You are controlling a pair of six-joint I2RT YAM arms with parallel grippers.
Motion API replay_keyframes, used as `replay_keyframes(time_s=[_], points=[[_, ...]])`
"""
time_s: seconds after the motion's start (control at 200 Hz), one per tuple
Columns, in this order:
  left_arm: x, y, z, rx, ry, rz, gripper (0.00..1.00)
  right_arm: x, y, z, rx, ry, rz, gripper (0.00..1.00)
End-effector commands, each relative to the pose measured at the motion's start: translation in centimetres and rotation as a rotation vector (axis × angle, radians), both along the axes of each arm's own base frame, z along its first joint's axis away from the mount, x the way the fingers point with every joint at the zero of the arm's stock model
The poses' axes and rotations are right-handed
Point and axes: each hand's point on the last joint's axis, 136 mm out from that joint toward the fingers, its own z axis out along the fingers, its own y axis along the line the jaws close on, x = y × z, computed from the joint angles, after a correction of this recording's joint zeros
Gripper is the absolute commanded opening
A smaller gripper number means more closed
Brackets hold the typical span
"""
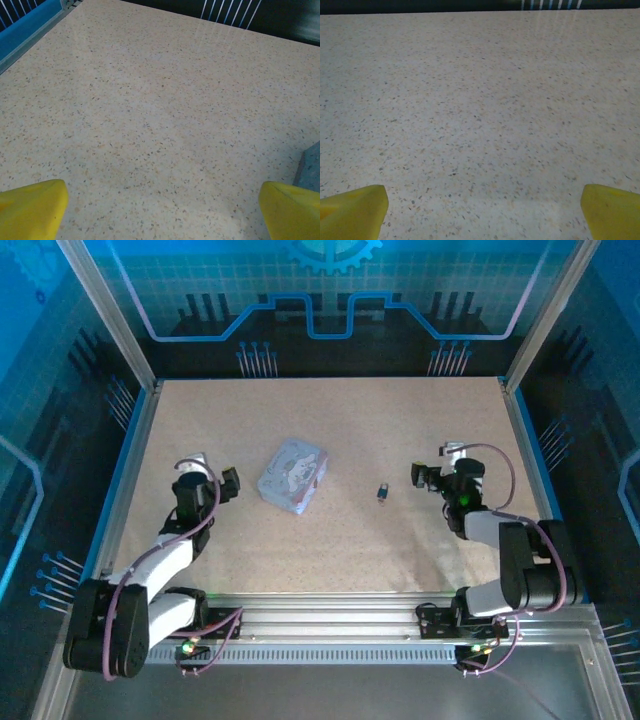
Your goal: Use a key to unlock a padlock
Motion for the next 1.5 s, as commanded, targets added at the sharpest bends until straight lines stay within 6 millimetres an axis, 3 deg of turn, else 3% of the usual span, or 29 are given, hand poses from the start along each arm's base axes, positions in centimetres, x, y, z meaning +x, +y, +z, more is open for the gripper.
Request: replay_keyframes(time_s=[0.0,0.16,0.395,0.57,0.61,0.725,0.8,1.496], points=[[1.1,-0.2,0.6,0.009,-0.055,-0.036,0.99,0.5,1.2,0.4,-0.029,-0.068,0.078,1.00],[2.0,-0.3,0.0,0.022,-0.073,-0.054,0.99,0.7,1.7,0.1,-0.052,-0.039,0.095,1.00],[3.5,-1.4,0.8,0.092,-0.171,-0.149,0.99,0.7,1.8,0.1,-0.063,-0.040,0.092,1.00],[3.8,-1.2,-1.5,0.089,-0.202,-0.156,0.99,0.7,1.8,0.0,-0.065,-0.040,0.090,1.00],[4.0,-1.2,-1.1,0.099,-0.239,-0.159,0.99,0.8,1.7,0.0,-0.065,-0.039,0.088,1.00],[4.9,-0.6,-1.7,0.076,-0.168,-0.134,0.99,0.8,1.8,0.0,-0.066,-0.039,0.091,1.00],[5.7,-1.3,-2.1,0.062,-0.105,-0.177,0.99,0.7,1.8,0.0,-0.067,-0.038,0.089,1.00],[5.8,-1.6,-2.2,0.063,-0.107,-0.196,0.99,0.8,1.9,0.1,-0.070,-0.040,0.089,1.00]])
